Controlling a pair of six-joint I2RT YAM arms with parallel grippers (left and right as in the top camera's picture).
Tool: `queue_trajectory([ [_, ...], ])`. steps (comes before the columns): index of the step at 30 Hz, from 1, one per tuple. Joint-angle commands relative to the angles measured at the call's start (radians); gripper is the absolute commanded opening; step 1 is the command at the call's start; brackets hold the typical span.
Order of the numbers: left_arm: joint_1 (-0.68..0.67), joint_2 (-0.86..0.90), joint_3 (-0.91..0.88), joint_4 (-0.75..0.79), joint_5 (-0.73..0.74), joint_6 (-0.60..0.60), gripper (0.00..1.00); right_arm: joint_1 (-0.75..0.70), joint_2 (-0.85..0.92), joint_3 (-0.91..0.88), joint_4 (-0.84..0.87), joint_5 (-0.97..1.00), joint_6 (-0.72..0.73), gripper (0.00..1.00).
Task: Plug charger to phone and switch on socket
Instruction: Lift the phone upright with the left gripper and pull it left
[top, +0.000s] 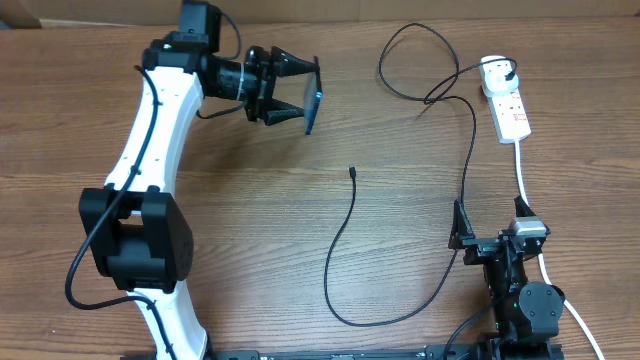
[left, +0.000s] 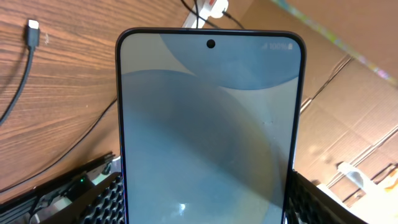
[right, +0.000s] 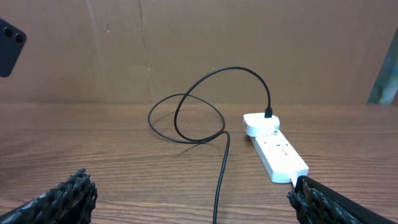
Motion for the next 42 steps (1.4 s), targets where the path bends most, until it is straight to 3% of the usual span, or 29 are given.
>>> queue_trajectory([
  [1,0.016,-0.041,0.008,-0.001,0.071,-0.016,0.55,-0.001,-0.008,-0.011,0.005,0.003,-0.002,1.0],
  [21,0.017,-0.041,0.008,0.003,0.067,-0.211,0.55,-0.001,-0.008,-0.011,0.005,0.003,-0.002,1.0],
  [42,0.049,-0.041,0.008,0.006,0.108,-0.209,0.55,-0.001,-0.008,-0.011,0.044,-0.017,0.005,1.0],
])
